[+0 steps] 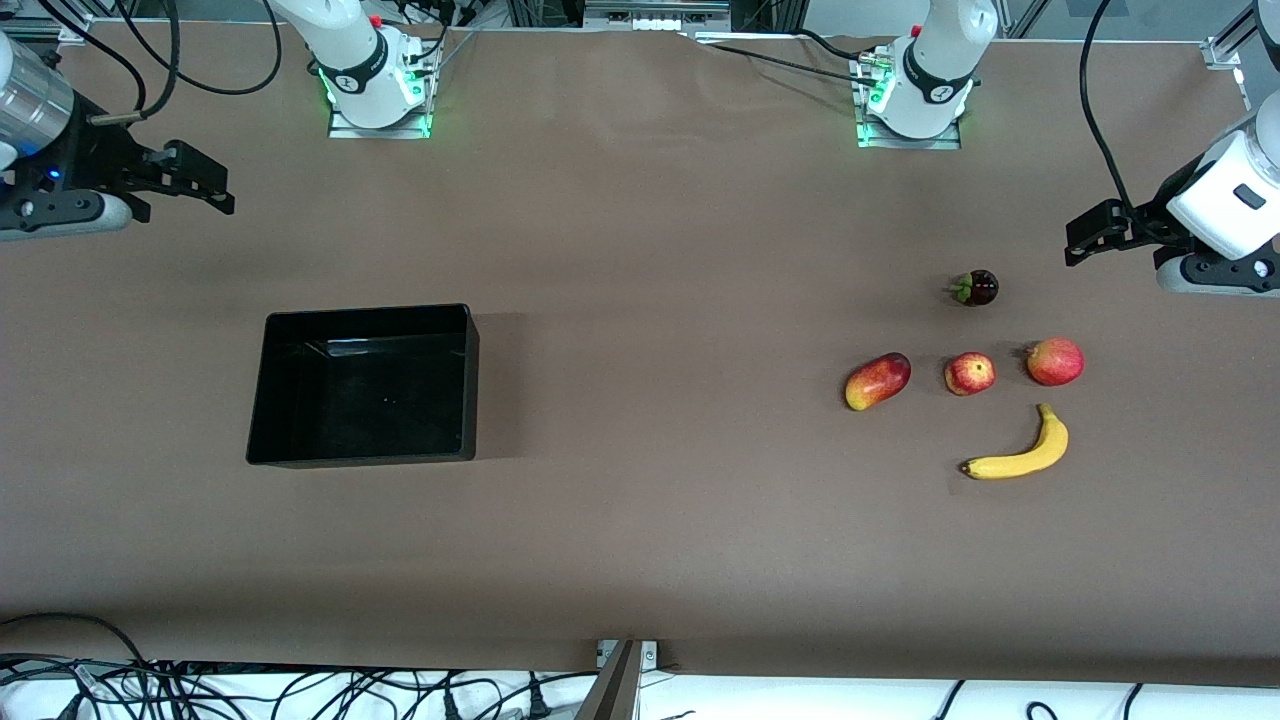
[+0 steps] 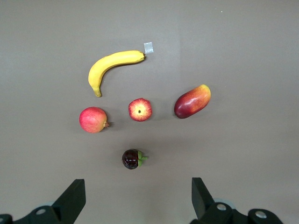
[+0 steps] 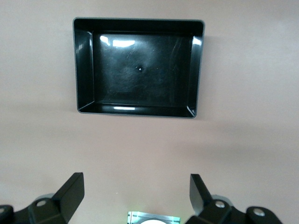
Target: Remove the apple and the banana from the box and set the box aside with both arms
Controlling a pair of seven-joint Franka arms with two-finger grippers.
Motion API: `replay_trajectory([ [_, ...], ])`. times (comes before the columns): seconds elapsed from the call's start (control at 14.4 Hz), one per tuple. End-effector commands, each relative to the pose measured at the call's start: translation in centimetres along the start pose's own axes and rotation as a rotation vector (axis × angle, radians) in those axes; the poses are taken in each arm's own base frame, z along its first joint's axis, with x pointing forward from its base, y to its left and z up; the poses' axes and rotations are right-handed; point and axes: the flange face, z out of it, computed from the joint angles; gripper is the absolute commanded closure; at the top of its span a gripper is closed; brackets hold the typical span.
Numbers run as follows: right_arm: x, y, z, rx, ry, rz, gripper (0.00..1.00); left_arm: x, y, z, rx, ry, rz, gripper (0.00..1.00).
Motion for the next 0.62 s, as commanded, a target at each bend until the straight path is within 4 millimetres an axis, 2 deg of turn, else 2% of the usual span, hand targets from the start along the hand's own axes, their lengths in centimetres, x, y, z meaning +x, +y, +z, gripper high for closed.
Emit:
replay_trajectory([
  [0.0, 1.6, 0.45, -1.46, -0.042, 0.03, 0.001, 0.0, -0.34, 0.09, -0.75, -0.01, -0.002, -0.005, 0.0],
  [0.55, 2.25, -0.22, -0.78, -0.038, 0.026, -0.005, 0.0, -0.04, 0.18, -0.84, -0.009, 0.002, -0.003, 0.0],
])
